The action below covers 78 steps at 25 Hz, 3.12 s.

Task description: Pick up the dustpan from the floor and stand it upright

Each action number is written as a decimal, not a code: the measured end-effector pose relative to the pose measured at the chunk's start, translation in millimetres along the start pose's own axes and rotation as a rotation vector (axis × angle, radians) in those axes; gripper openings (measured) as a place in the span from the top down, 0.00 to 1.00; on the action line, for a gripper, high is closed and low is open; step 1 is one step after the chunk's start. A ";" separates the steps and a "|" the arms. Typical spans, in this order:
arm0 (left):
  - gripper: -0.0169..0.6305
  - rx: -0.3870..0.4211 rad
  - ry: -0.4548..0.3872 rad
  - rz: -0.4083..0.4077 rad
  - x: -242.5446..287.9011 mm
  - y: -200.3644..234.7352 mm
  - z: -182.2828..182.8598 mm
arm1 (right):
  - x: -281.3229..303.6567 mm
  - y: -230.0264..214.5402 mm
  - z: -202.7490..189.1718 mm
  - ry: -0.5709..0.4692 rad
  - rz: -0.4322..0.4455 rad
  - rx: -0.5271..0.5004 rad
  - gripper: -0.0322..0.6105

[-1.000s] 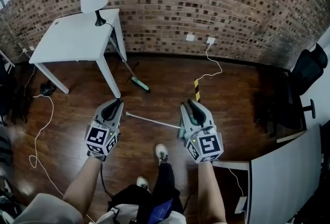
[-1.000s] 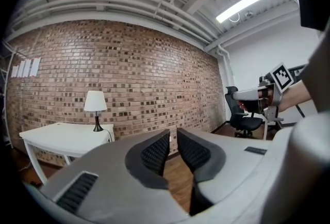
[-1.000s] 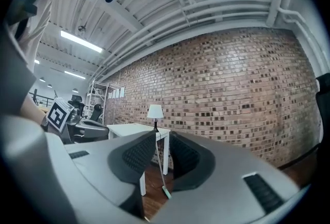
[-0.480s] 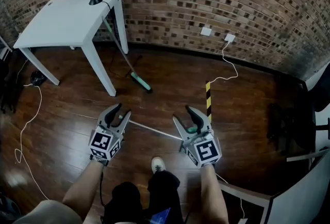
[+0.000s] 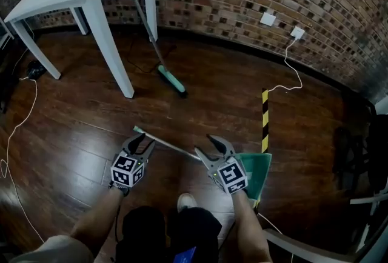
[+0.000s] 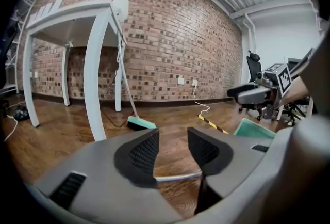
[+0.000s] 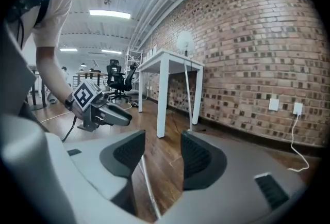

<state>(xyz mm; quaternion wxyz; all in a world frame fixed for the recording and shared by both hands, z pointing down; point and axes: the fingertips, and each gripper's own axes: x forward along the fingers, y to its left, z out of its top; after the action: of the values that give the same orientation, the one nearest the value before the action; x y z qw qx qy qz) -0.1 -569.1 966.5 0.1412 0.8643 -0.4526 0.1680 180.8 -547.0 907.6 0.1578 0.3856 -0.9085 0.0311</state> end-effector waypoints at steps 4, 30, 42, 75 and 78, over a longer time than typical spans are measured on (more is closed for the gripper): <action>0.67 -0.054 0.045 0.022 34.2 16.9 -59.7 | 34.9 6.6 -70.7 0.053 0.035 0.000 0.60; 0.53 -0.692 0.270 0.058 153.1 28.9 -223.3 | 117.6 49.5 -308.8 0.571 0.279 -0.015 0.59; 0.66 -0.753 0.125 0.055 156.0 35.6 -205.0 | 120.7 40.6 -317.9 0.598 0.241 -0.065 0.82; 0.81 0.386 -0.411 -0.057 -28.3 -119.5 173.8 | 92.6 56.2 -29.9 -0.057 0.016 0.016 0.81; 0.78 0.383 -0.408 -0.060 -28.4 -117.6 172.3 | 92.0 55.9 -30.9 -0.050 0.009 0.023 0.79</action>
<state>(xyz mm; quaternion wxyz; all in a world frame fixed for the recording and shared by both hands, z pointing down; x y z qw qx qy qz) 110.3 -551.7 788.1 -0.1139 0.9042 -0.4059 0.0690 89.1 -565.9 969.2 0.1305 0.3842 -0.9134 0.0325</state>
